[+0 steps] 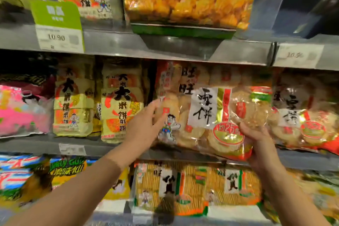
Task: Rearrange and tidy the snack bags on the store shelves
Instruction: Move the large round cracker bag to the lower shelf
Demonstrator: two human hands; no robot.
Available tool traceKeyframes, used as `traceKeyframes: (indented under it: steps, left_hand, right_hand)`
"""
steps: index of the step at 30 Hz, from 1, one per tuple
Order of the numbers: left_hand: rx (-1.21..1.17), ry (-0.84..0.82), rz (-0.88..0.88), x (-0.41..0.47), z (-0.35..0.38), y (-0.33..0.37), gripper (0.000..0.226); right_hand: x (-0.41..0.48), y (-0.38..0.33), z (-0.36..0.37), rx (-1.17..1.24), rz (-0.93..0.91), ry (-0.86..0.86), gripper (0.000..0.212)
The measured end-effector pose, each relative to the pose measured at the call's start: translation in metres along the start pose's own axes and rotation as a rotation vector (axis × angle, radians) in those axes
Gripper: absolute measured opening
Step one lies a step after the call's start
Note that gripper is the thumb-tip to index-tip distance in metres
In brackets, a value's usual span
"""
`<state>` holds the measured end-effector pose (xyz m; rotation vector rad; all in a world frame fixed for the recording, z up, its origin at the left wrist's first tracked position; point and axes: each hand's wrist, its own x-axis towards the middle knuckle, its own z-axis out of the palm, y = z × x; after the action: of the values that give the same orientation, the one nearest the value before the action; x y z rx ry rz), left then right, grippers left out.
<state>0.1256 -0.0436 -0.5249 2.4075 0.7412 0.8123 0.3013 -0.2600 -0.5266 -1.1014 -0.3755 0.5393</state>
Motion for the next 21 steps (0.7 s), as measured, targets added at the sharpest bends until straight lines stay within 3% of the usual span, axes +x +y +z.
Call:
traceKeyframes:
  steps: [3,6,10,15,18,21]
  left_hand:
    - [0.161,0.02,0.076,0.01,0.023,-0.009,0.064]
    - [0.187,-0.07,0.122,0.009,0.05,-0.017,0.079]
    - [0.308,-0.142,0.092,-0.005,0.076,-0.037,0.073]
    - [0.401,-0.076,0.084,-0.007,0.088,-0.045,0.051]
    - [0.405,-0.088,0.067,-0.001,0.093,-0.044,0.05]
    - [0.466,-0.124,0.058,0.001,0.096,-0.044,0.05]
  right_hand:
    - [0.034,0.019,0.014,0.014,-0.083,-0.02,0.046]
    - [0.059,0.044,0.022,0.018,-0.093,0.0,0.038]
    - [0.088,0.065,0.01,-0.145,-0.062,0.032,0.043]
    - [0.105,0.072,0.01,-0.595,-0.114,0.21,0.04]
    - [0.103,0.077,0.02,-0.871,-0.219,0.381,0.056]
    - [0.084,0.086,0.027,-1.194,-0.382,0.397,0.072]
